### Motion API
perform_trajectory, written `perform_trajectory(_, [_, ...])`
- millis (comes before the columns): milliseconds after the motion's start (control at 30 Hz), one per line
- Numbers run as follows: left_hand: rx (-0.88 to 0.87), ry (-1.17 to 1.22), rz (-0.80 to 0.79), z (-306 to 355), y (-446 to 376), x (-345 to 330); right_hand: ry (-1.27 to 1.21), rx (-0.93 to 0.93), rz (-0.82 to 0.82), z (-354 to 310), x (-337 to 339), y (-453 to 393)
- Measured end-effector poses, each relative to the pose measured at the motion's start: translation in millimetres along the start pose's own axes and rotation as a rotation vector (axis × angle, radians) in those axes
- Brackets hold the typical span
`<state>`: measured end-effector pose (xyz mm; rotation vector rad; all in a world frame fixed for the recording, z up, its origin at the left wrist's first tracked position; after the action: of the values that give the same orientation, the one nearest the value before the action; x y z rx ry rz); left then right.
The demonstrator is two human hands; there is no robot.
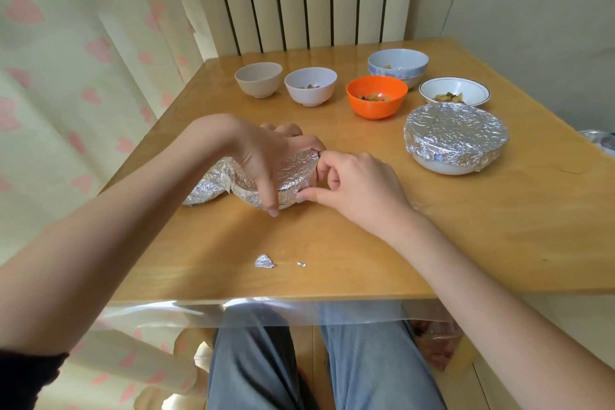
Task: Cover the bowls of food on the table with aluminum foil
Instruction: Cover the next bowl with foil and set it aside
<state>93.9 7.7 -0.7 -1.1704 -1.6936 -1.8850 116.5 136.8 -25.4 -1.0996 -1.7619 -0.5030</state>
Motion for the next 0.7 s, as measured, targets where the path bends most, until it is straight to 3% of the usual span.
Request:
perform_trajectory(300, [0.005, 0.016, -0.014, 0.2, -0.5, -0.7, -0.225, 0.016, -0.067, 16.1, 4.3, -20.1])
perform_trajectory(600, [-0.013, 0.042, 0.004, 0.4, -0.9, -1.3, 0.06, 0.044, -0.226, 8.0, 25.3, -53.5])
perform_trajectory(700, [-0.004, 0.036, 0.0, 0.0, -0.8, -1.9, 0.051, 0.046, -0.244, 12.1, 20.2, -58.6])
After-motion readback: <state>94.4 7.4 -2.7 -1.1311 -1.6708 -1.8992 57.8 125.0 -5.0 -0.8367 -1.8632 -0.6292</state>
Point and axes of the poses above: each hand's wrist, its own y-axis away from the middle knuckle, its own x-axis out of the back of the hand, z = x × y, the point moved 6 cm from there along -y, towards the middle knuckle, and after that the axes turned 10 degrees about -z, right-handed, at the moved point
